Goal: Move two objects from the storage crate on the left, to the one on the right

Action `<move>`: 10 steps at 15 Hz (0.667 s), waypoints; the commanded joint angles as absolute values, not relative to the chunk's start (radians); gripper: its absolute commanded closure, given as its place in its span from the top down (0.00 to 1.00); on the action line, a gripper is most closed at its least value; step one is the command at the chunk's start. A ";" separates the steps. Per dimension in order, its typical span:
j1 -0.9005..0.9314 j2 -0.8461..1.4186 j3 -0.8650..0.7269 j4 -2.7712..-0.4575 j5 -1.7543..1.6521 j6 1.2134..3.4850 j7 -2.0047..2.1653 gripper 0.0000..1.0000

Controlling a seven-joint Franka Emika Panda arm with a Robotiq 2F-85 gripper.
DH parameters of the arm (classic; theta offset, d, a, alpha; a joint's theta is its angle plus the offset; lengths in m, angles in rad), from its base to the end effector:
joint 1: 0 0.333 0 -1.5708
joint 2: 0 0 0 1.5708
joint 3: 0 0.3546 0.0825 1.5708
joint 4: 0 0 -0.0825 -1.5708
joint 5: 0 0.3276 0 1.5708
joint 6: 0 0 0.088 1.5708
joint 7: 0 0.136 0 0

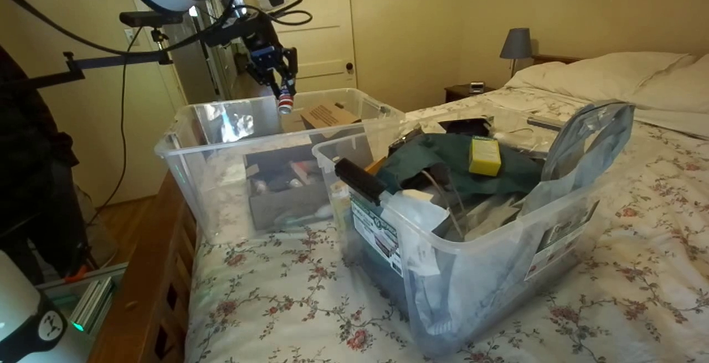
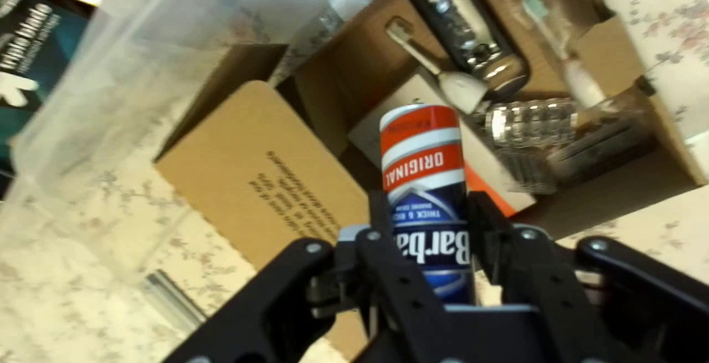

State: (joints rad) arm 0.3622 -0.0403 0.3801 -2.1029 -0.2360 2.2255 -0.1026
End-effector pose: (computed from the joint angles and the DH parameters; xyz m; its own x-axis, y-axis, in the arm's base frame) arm 0.3799 0.3343 0.4888 0.5454 0.8297 0.1190 0.7968 -0.5573 0.2337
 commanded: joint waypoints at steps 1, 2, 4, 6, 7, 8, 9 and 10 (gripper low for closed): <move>0.290 -0.004 0.312 -2.058 -0.372 2.264 0.009 0.14; 0.272 0.005 0.293 -2.043 -0.406 2.264 0.042 0.14; 0.238 0.020 0.256 -2.010 -0.465 2.252 0.106 0.14; 0.212 0.021 0.223 -1.983 -0.518 2.233 0.174 0.14; 0.202 0.024 0.209 -1.970 -0.547 2.223 0.216 0.14; 0.195 0.030 0.198 -1.957 -0.581 2.209 0.261 0.14; 0.189 0.037 0.188 -1.945 -0.621 2.191 0.311 0.14; 0.186 0.046 0.180 -1.932 -0.658 2.165 0.357 0.14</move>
